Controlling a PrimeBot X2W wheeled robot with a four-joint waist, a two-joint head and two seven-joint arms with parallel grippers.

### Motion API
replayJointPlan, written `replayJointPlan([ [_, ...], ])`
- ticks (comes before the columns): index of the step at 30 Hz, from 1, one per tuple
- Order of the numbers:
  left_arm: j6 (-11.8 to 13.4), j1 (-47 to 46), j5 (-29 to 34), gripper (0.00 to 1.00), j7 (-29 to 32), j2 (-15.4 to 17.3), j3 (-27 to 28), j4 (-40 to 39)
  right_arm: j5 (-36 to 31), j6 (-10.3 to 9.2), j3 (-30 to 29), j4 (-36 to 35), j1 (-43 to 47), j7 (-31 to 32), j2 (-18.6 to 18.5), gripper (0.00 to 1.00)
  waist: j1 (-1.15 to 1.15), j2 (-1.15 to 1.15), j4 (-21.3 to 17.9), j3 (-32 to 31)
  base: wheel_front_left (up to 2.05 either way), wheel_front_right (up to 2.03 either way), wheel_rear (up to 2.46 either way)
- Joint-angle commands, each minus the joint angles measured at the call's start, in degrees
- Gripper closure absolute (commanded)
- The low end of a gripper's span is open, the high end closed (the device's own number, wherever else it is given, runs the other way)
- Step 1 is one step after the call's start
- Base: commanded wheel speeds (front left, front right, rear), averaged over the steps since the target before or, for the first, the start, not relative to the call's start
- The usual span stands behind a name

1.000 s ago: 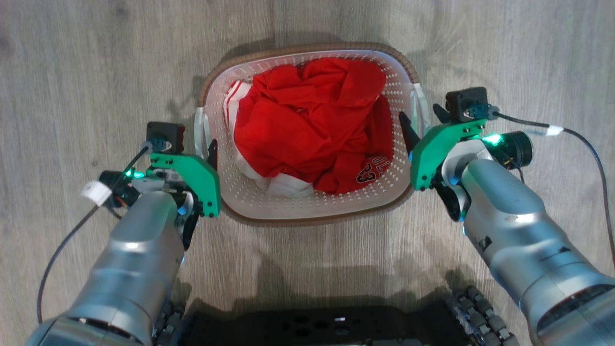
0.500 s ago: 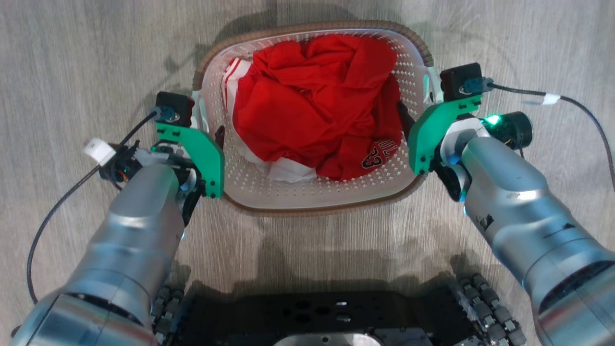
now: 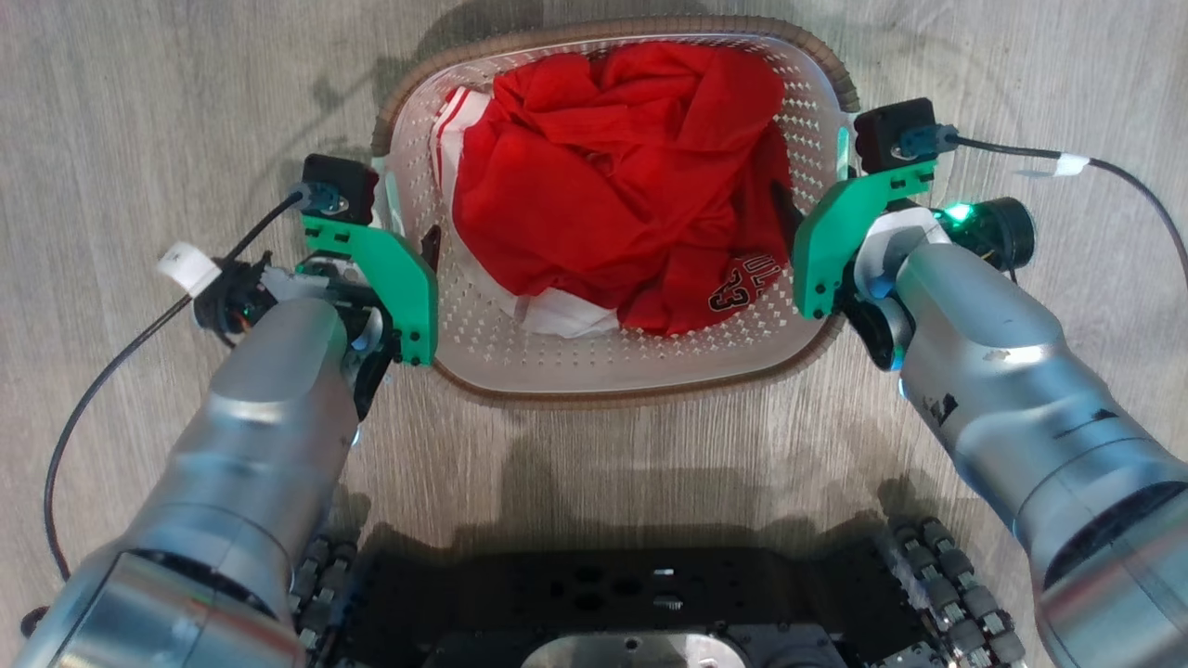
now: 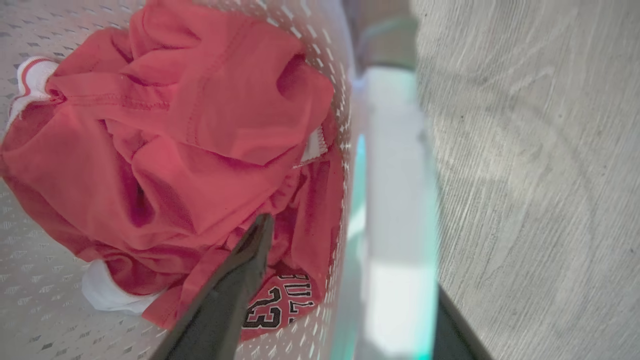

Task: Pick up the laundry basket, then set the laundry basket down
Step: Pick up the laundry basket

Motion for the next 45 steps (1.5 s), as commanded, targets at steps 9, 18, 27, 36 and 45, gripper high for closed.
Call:
replayJointPlan([
  [9,-0.17,0.89,-3.63,1.0,0.09,1.41,-2.32,-0.79,3.16,0.34,2.79,0.61,1.96,0.24,0.43,0.76,0.0,0.0,0.26,0.34,0.0,0.0,0.0],
  [18,-0.34,0.64,-6.23,1.0,0.66,1.41,-4.83,-1.02,4.53,0.34,4.89,0.85,1.85,0.31,-0.12,1.0,0.0,0.0,0.54,0.5,0.0,0.0,0.0],
  [27,-0.61,1.08,-7.91,1.0,1.72,1.41,-8.31,-0.79,6.72,0.34,6.94,0.93,2.2,1.85,-0.47,1.0,0.0,0.0,0.46,-1.5,0.0,0.0,0.0],
  [36,-0.91,4.28,-9.36,1.0,7.79,1.41,-13.38,-0.83,10.58,0.34,10.46,-0.53,4.88,10.62,-0.03,1.0,0.0,0.0,-0.39,-9.83,0.0,0.0,0.0],
  [45,-0.92,9.25,-13.21,1.0,15.69,1.46,-18.94,-3.11,14.62,0.34,14.78,-1.96,8.97,20.52,-0.48,1.0,0.0,0.0,-0.4,-23.0,0.0,0.0,0.0],
])
